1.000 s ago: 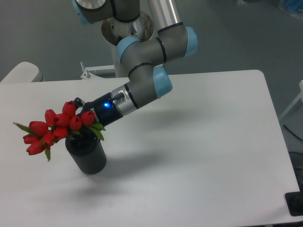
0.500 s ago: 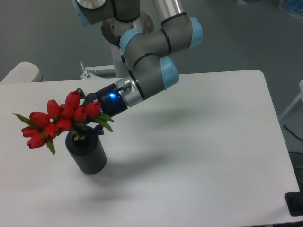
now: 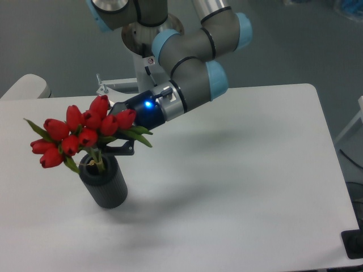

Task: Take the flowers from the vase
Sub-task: 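Lift the gripped tulips upward out of the grey vase, then carry the tulip bouquet away from the vase and lower it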

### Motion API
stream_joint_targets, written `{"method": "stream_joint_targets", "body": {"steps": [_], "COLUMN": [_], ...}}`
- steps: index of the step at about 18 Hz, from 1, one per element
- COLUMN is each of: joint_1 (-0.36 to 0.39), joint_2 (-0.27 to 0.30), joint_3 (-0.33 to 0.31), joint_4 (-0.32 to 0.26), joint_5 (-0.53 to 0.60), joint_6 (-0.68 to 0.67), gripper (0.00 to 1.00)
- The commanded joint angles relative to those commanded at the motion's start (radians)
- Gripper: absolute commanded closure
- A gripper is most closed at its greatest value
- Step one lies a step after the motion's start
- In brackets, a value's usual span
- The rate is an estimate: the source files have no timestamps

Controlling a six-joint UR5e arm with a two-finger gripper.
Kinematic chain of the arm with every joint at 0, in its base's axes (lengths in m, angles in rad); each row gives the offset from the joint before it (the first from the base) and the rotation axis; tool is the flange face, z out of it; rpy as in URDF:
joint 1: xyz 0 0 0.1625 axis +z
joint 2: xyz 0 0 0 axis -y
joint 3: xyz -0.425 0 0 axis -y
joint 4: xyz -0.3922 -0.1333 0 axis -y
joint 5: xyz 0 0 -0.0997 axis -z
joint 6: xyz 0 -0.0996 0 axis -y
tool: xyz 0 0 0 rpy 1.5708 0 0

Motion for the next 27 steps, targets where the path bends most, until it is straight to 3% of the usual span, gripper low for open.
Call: {"method": "stream_joint_targets", "body": {"steps": [11,20,27], "joint_1": [0.057,0.110,0.159], "joint_2": [-0.026,-0.067,-0.086], "joint_3": [0.173,0.239,0.311], "joint_4": [0.000,0.012,0.011], "joint_5": [-0.035,-0.017,0.230], "joint_6": [-0.319,-0.359,-0.327], "gripper": [0.86,0.86,0.86]}}
